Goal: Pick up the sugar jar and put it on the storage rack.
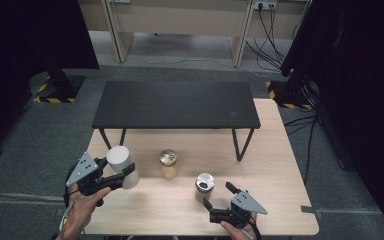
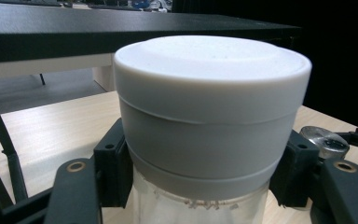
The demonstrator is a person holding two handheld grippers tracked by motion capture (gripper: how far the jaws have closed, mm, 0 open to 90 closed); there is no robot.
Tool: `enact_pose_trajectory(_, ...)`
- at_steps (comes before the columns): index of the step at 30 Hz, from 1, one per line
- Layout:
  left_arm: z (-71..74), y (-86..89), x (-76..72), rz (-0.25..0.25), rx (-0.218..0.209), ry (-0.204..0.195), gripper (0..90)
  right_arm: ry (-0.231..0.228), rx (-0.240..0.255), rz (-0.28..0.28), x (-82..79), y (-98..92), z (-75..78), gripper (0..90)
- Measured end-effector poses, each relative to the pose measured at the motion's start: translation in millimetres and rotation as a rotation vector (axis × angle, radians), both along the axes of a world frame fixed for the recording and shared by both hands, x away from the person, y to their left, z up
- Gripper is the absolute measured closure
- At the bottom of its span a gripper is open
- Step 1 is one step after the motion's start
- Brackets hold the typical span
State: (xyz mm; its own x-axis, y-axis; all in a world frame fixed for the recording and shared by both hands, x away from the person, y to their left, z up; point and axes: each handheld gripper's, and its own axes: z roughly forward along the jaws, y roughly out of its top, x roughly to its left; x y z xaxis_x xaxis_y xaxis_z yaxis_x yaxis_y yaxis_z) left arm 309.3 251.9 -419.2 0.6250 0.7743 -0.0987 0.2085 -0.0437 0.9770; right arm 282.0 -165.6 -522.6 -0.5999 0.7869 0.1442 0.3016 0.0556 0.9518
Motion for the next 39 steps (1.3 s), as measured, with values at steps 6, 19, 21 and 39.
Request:
enact_pose_trajectory(6,8.4,-0.1,4.9,-0.003,0.002,0.003,35.2,0.001,0.0,0.001,0.2,0.1,0.0,0.3)
enact_pose_trajectory(19,30.5,-5.0,16.7,-0.023,-0.013,0.001,35.2,0.001,0.003,-0.001,0.1,-0.4,0.1,0.3)
enact_pose_trajectory(21,34.5,-6.2,18.3,-0.025,-0.015,-0.001,35.2,0.001,0.004,-0.002,0.1,-0.5,0.1,0.3)
enact_pose_trajectory(39,56.9,-2.2,23.6,-0.019,-0.01,-0.013,35.2,0.0,0.004,-0.001,0.1,-0.6,0.2,0.3)
